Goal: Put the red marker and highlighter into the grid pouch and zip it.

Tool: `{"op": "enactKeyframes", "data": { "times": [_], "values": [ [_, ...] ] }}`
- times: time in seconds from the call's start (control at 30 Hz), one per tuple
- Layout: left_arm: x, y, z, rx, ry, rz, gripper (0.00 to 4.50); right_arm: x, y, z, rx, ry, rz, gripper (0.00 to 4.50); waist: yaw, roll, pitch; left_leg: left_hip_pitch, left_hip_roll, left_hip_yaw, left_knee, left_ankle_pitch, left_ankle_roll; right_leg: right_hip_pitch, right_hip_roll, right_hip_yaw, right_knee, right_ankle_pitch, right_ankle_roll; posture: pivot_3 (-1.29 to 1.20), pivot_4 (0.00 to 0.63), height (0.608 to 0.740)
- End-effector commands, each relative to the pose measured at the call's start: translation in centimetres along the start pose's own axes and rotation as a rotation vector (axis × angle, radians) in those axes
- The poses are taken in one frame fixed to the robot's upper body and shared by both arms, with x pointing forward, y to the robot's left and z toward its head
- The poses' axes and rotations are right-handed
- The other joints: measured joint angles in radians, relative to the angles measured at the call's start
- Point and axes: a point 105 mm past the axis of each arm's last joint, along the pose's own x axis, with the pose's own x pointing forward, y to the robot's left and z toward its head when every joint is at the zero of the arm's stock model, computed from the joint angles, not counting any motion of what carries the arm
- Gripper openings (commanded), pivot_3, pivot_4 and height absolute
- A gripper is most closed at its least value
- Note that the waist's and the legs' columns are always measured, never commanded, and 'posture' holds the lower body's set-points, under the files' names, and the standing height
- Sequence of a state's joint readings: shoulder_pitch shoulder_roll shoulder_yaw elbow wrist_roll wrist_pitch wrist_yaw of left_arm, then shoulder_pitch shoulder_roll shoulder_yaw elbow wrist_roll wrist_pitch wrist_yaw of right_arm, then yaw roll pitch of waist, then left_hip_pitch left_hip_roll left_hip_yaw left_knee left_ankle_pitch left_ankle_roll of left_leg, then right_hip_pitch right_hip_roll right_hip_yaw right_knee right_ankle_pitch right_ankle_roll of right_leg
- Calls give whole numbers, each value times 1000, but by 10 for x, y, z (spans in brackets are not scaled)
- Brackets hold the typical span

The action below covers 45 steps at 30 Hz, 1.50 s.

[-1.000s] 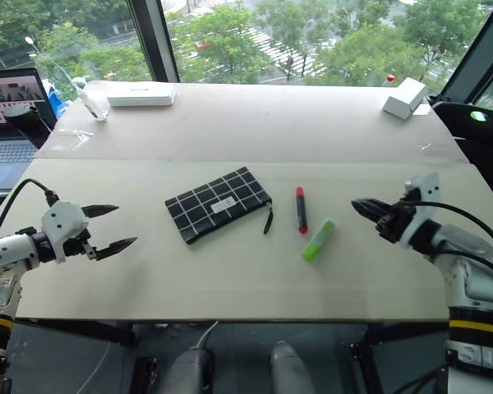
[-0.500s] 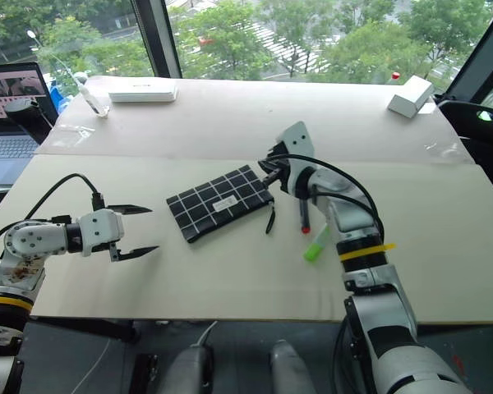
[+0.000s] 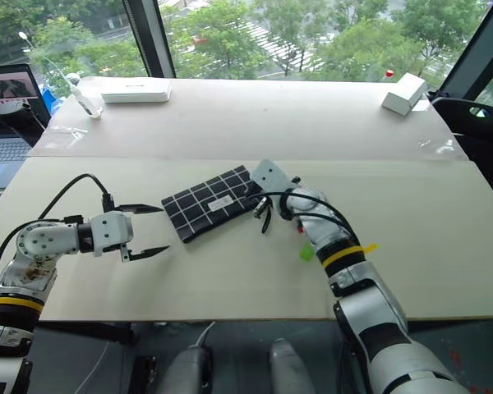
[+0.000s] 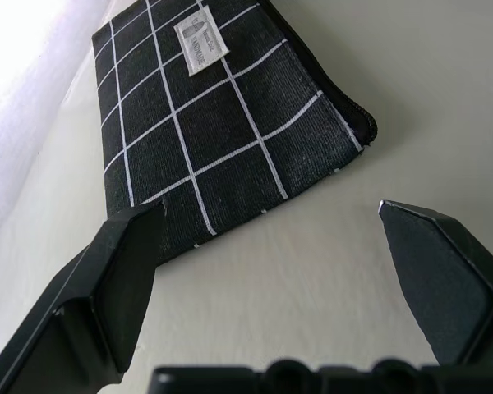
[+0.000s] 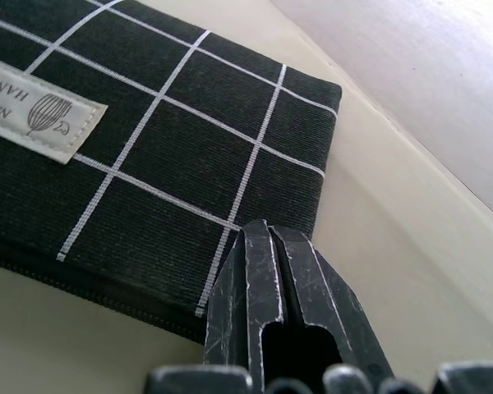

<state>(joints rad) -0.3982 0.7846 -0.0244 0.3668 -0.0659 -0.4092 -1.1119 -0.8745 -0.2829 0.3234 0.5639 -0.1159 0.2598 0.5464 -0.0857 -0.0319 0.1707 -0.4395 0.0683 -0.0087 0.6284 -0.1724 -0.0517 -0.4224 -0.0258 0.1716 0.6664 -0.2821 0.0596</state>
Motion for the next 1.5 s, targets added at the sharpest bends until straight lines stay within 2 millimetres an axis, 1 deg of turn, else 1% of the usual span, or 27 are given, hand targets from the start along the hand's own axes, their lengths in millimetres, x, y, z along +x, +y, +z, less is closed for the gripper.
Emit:
{"op": "enactKeyframes", "data": {
  "times": [0.03,0.1,0.17,0.27,0.4,0.53,0.67,0.8,1.0,1.3,1.4,1.43,1.47,1.5],
  "values": [
    [1,8,11,37,-30,12,4500,-1,10,-3,-61,8,53,39,0,0,0,0,0,0,0,0,0,0,0,0,0,0,0,0,150,740],
    [2,9,11,40,-31,11,4500,-4,20,-9,-87,33,114,39,1,0,0,0,0,-1,0,0,0,1,0,-2,0,0,0,0,150,740],
    [5,9,11,47,-34,1,4500,-6,23,-11,-131,39,135,39,0,0,0,0,0,-2,1,0,0,2,0,-2,0,0,0,0,150,740],
    [11,5,11,55,-43,-19,4500,-6,20,-8,-157,37,125,39,-2,0,0,0,0,-3,1,0,0,2,0,-3,0,0,0,0,150,740],
    [30,-11,6,147,-53,-50,4500,-5,13,0,-149,21,105,39,-1,0,0,0,0,-4,1,0,0,2,0,-4,0,0,0,0,150,740],
    [41,-17,-5,207,-36,-57,4500,-5,10,0,-145,19,93,39,7,0,-2,0,-1,-6,4,0,0,4,0,-5,1,0,0,0,150,740],
    [45,-12,-7,256,-34,-32,4500,-5,10,0,-145,16,91,39,18,1,-3,4,-1,-7,4,0,0,9,0,-6,1,0,-1,0,150,740],
    [53,-2,-1,332,-63,16,4500,-5,10,-1,-139,14,85,39,21,1,-3,13,-1,-7,4,0,0,19,0,-8,-1,0,0,0,150,740],
    [61,-1,1,382,-85,13,4500,-6,8,-1,-134,13,75,39,23,1,-3,13,-1,-9,4,0,0,19,0,-8,0,0,0,0,150,740],
    [65,-1,6,410,-120,-9,4500,-7,2,-4,-130,19,55,39,28,1,-3,13,-2,-10,4,0,0,19,0,-9,0,0,0,0,150,740],
    [67,0,7,411,-129,-9,3701,-8,1,-5,-129,21,53,0,28,1,-3,13,-2,-9,4,0,0,19,0,-9,-1,0,0,0,150,740],
    [68,0,8,411,-134,-10,3390,-8,1,-5,-128,21,51,0,28,1,-3,13,-2,-10,4,0,0,19,0,-9,-1,0,0,0,150,740],
    [68,0,9,410,-139,-11,2946,-8,0,-5,-128,21,50,0,29,1,-3,12,-2,-10,4,0,0,19,0,-9,-1,0,0,0,150,740],
    [69,0,10,409,-144,-11,2636,-8,0,-5,-128,22,49,0,30,1,-3,12,-2,-10,4,0,0,19,0,-9,-1,0,0,0,150,740]
  ]
}}
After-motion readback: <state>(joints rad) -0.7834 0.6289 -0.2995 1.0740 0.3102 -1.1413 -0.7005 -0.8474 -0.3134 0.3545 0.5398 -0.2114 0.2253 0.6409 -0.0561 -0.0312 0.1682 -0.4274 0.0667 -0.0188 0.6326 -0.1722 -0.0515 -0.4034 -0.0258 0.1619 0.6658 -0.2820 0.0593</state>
